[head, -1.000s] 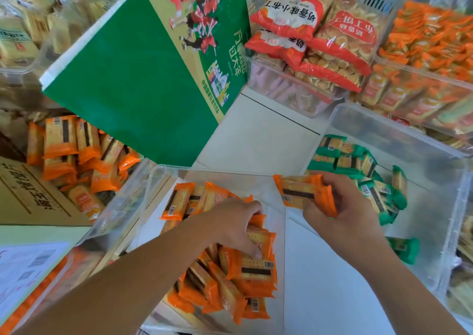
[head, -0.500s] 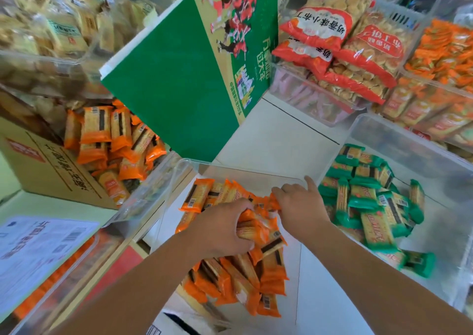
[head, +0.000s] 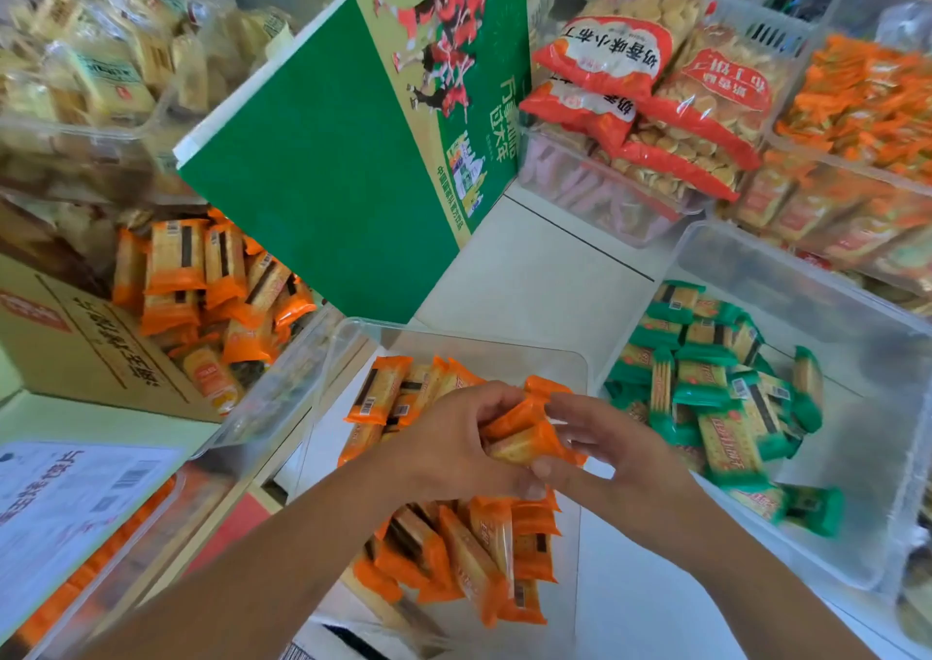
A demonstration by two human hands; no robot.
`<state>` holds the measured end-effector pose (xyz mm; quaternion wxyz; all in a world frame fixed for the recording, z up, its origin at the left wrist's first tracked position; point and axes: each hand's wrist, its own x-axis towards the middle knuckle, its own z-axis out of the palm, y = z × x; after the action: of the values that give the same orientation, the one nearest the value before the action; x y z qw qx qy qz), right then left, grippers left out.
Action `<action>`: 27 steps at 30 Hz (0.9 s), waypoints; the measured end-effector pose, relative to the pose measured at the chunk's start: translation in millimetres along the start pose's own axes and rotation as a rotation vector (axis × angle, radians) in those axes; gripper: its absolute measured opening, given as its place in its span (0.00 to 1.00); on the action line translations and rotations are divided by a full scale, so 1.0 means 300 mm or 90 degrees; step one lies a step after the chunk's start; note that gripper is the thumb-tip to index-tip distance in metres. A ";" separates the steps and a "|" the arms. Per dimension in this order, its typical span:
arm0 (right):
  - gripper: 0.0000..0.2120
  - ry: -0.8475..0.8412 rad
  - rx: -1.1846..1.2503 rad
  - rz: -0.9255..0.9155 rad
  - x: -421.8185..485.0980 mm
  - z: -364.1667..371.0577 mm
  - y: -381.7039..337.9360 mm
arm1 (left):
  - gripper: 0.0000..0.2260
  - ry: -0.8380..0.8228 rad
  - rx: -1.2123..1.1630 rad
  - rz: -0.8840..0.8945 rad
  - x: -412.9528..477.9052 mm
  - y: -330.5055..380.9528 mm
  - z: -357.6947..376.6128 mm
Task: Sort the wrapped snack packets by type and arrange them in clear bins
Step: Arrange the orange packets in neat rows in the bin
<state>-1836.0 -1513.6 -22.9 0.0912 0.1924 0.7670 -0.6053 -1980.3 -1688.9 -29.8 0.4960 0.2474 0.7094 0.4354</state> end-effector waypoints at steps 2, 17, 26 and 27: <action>0.27 0.003 0.014 0.028 -0.005 -0.009 -0.001 | 0.28 0.013 -0.041 0.029 -0.001 0.006 0.057; 0.23 0.268 -0.006 0.126 -0.028 -0.081 0.038 | 0.09 -0.117 0.666 -0.065 0.256 -0.101 -0.062; 0.23 0.221 -0.119 0.065 0.035 -0.022 0.028 | 0.27 -0.160 0.719 -0.123 0.302 -0.118 -0.062; 0.25 0.239 -0.121 0.060 0.048 -0.026 0.032 | 0.29 -0.171 0.700 -0.140 0.294 -0.120 -0.074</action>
<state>-1844.5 -1501.6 -34.7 -0.0078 0.3279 0.8142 -0.4790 -2031.8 -1646.2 -101.1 0.4224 0.4466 0.7840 -0.0865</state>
